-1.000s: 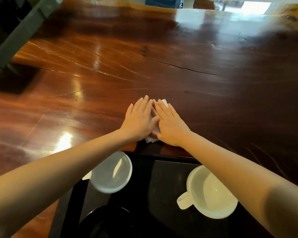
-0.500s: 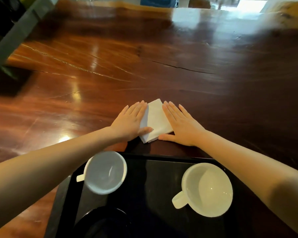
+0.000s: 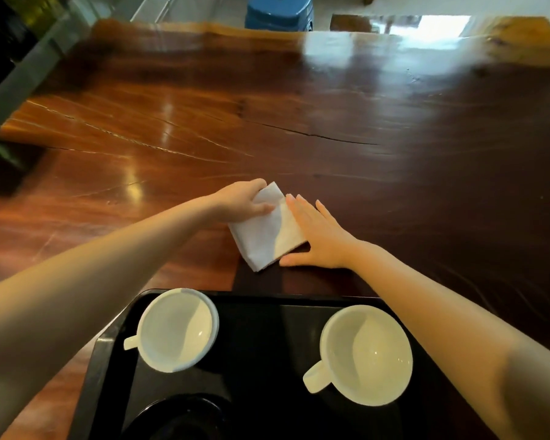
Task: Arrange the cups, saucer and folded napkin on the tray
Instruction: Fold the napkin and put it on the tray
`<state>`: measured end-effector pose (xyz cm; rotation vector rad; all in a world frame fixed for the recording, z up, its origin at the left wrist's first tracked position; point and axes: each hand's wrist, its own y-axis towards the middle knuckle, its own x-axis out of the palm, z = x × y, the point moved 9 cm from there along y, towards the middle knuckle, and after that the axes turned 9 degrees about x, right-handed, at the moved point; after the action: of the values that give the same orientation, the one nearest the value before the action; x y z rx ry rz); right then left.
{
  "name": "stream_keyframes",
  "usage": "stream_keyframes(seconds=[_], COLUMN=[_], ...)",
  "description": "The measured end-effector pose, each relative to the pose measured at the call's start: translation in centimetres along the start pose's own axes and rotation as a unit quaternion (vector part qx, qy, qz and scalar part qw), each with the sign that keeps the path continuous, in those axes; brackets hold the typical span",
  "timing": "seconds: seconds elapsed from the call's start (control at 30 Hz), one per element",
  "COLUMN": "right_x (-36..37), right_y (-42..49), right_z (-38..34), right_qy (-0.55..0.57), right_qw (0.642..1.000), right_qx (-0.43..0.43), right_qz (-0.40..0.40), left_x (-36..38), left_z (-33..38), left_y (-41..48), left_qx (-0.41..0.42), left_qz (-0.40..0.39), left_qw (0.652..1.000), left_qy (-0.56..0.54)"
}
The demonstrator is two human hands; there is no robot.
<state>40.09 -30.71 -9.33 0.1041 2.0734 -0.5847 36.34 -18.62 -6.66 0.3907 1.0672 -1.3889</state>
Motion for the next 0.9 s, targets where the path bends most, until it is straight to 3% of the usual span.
stream_keyframes(seconds=[0.07, 0.17, 0.3, 0.33, 0.4, 0.63, 0.9], right_x=[-1.4, -3.3, -2.7, -2.4, -2.3, -5.9, -8.0], right_y=[0.4, 0.4, -0.1, -0.4, -0.5, -2.9, -5.9], right_z=[0.8, 1.4, 3.0, 3.2, 3.3, 3.8, 4.8], right_qy=[0.205, 0.393, 0.620, 0.636, 0.608, 0.328, 0.248], right_qw=[0.977, 0.909, 0.739, 0.715, 0.723, 0.823, 0.826], right_qx=[0.058, 0.122, 0.227, 0.252, 0.285, 0.339, 0.307], right_qz=[-0.005, 0.073, 0.138, 0.143, 0.161, 0.316, 0.402], left_x=[-1.4, -3.1, -2.8, -2.6, -2.3, 0.0, 1.8], left_z=[-0.3, 0.6, 2.2, 2.4, 2.5, 2.7, 4.8], left_y=[-1.2, -2.3, -2.8, -2.9, -3.0, -4.4, -5.0], left_qx=[0.015, 0.043, 0.039, 0.031, 0.003, -0.139, -0.188], left_qz=[0.082, 0.190, 0.273, 0.289, 0.326, 0.414, 0.449], left_qw=[0.990, 0.959, 0.925, 0.914, 0.893, 0.845, 0.815], left_qy=[-0.110, -0.208, -0.262, -0.283, -0.310, -0.308, -0.313])
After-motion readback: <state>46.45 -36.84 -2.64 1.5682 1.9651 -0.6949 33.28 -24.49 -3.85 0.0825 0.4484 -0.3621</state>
